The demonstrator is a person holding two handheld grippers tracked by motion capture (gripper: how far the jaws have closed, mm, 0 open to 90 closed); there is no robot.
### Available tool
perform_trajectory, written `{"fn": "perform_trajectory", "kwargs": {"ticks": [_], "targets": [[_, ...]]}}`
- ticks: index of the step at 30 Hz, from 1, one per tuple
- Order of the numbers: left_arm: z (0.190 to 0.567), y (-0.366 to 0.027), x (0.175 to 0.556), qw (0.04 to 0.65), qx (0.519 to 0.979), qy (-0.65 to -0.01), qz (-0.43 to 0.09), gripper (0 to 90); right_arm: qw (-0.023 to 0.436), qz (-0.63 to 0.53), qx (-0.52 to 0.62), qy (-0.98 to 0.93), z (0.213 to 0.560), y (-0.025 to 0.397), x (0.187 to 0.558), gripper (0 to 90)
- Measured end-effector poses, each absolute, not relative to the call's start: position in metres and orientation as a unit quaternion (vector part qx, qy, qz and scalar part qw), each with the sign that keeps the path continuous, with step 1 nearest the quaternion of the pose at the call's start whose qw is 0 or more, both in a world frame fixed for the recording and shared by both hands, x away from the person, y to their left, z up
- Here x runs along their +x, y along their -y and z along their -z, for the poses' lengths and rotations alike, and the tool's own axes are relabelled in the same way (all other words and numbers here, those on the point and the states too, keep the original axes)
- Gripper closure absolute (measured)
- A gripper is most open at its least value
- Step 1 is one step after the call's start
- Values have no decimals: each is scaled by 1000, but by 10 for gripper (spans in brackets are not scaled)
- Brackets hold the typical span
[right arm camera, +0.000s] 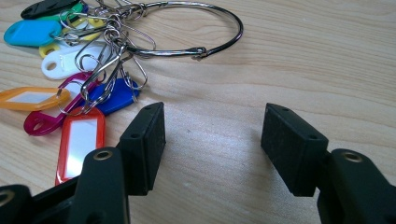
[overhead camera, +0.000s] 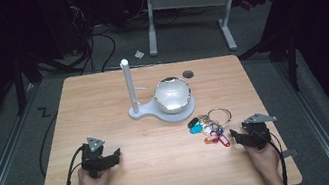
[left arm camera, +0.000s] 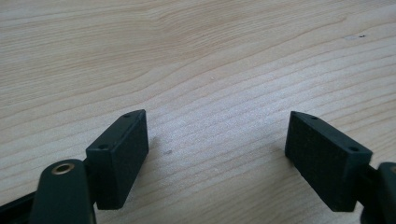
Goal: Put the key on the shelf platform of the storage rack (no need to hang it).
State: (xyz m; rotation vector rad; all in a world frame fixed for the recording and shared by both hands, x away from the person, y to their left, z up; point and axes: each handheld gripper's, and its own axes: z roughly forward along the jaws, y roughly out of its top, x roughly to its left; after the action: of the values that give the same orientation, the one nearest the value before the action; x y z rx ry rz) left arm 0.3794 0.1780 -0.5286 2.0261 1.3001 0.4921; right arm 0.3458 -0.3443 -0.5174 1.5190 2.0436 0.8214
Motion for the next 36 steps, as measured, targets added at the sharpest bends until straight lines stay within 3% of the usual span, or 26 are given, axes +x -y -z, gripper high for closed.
{"fn": "perform_trajectory", "kwargs": {"ticks": [36], "targets": [[529, -178, 379, 336, 777, -498, -189, 219, 231, -298, 556, -741, 517, 342, 344, 421]]}}
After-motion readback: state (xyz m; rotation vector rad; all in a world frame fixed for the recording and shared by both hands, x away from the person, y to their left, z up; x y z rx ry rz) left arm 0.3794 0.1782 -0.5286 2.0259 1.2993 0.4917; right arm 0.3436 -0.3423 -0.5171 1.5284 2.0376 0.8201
